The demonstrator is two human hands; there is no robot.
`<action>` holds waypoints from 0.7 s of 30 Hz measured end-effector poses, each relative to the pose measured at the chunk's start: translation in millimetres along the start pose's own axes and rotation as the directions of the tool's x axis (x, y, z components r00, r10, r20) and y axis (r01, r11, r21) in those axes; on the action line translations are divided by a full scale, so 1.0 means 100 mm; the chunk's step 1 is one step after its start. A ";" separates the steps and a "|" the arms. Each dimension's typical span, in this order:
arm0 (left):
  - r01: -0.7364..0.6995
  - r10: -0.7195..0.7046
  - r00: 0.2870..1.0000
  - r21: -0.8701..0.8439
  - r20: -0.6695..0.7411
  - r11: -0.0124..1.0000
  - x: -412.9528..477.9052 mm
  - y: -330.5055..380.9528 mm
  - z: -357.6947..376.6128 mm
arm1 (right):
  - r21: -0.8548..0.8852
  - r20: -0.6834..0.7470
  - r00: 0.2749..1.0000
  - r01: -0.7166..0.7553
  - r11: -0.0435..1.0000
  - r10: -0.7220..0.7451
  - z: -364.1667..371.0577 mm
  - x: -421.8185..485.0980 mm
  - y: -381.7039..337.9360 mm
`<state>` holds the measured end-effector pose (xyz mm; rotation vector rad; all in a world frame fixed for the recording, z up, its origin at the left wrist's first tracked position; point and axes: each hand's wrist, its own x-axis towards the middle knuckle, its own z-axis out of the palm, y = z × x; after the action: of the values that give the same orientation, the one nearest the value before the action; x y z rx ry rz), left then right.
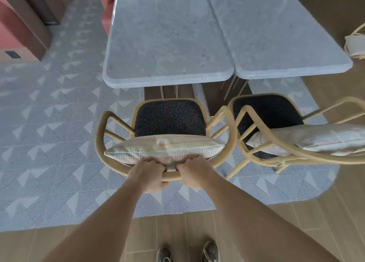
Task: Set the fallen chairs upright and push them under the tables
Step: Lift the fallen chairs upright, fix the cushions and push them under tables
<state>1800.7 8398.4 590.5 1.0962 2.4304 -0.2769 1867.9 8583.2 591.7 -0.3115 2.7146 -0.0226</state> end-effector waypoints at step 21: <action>-0.599 -0.599 0.574 -0.785 -0.558 0.156 -1.02 -0.23 -1.76 | 0.852 -0.520 0.714 0.388 0.353 0.470 -1.98 -0.69 -0.08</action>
<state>1785.5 8379.3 794.2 0.4383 2.2274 2.2020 1853.0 8585.2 800.9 0.2245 2.7471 -2.0796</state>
